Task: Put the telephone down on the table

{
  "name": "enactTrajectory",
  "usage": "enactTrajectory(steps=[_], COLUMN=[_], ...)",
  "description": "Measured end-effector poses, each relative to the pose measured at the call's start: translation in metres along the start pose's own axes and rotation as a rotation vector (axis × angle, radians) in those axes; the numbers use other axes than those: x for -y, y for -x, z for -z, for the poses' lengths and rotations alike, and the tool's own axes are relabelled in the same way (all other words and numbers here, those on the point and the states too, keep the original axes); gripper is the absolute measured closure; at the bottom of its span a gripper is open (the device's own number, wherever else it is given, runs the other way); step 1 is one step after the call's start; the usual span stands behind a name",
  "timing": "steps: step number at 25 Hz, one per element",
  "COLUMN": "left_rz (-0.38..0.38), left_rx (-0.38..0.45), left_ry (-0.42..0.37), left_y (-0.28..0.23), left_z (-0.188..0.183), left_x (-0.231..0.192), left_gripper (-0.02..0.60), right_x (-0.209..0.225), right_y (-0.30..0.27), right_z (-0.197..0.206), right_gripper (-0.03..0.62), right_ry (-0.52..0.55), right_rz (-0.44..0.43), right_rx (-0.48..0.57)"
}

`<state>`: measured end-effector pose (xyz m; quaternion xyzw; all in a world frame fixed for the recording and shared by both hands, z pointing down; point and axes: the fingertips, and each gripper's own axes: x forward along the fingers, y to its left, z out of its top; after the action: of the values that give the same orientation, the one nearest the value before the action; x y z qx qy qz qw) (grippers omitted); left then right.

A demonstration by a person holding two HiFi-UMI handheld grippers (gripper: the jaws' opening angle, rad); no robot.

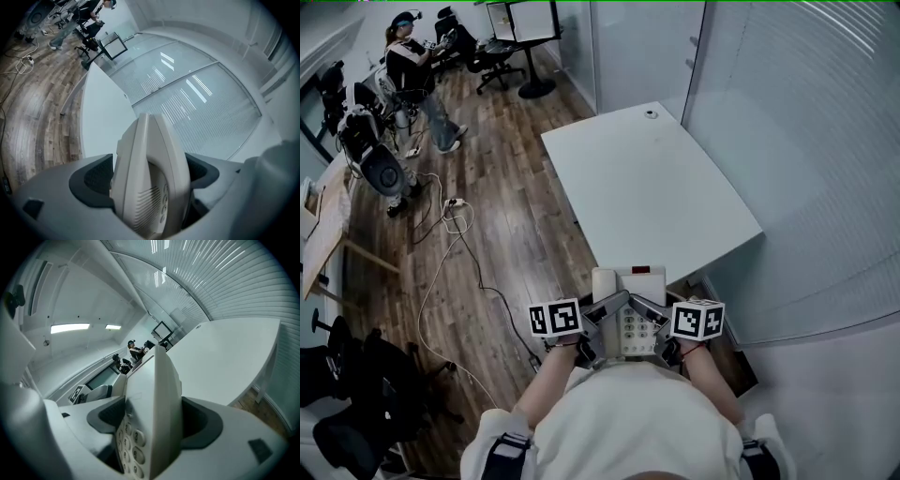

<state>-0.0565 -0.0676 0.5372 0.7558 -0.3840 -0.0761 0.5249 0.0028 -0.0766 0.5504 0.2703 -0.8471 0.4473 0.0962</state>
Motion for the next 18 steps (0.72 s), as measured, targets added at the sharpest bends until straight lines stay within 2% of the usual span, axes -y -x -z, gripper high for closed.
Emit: enactTrajectory(steps=[11,18], left_rz=[0.017,0.034], left_rx=[-0.047,-0.096], left_ry=[-0.013,-0.025], left_y=[-0.026,-0.05], left_z=[-0.074,-0.104], left_x=[-0.034,-0.054], left_gripper=[0.143,0.144], right_x=[0.016,0.037], right_y=[-0.061,-0.087], right_z=[-0.055,-0.078], right_gripper=[0.223,0.223], right_ry=[-0.02,-0.055], right_rz=[0.029,0.053], right_rx=[0.034,0.064])
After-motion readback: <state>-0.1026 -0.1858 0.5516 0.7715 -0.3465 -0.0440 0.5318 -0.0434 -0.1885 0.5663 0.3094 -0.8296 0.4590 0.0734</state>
